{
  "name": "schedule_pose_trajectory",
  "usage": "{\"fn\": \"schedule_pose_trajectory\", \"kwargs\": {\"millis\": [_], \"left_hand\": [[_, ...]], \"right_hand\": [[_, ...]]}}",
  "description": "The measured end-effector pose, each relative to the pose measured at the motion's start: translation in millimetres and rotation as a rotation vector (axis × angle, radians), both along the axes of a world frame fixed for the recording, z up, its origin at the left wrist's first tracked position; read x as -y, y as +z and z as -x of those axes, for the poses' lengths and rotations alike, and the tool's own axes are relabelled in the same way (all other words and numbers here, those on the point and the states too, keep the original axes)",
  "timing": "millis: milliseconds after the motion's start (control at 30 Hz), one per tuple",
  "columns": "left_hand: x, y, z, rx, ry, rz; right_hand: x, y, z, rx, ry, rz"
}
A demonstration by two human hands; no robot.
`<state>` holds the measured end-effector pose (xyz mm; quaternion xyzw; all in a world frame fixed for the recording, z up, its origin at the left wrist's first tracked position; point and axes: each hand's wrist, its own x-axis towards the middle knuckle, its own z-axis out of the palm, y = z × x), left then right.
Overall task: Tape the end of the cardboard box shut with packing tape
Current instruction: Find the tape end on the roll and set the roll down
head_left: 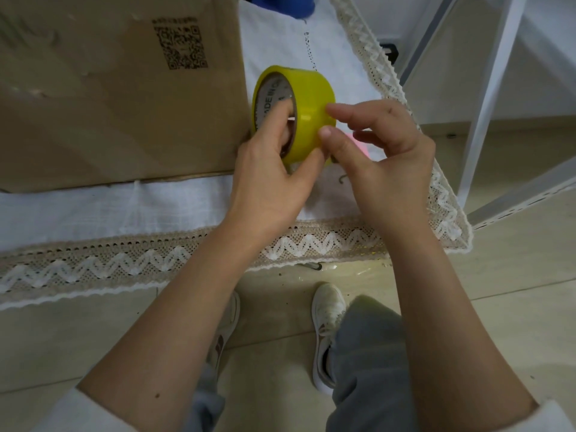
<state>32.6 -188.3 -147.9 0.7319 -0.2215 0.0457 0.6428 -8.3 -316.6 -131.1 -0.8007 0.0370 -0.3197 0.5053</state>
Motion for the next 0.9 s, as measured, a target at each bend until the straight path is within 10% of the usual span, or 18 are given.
{"fn": "schedule_pose_trajectory", "kwargs": {"millis": [900], "left_hand": [[-1.1, -0.7, -2.8, 0.02, -0.006, -0.094]], "right_hand": [[1.4, -4.5, -4.4, 0.185, -0.081, 0.424]]}}
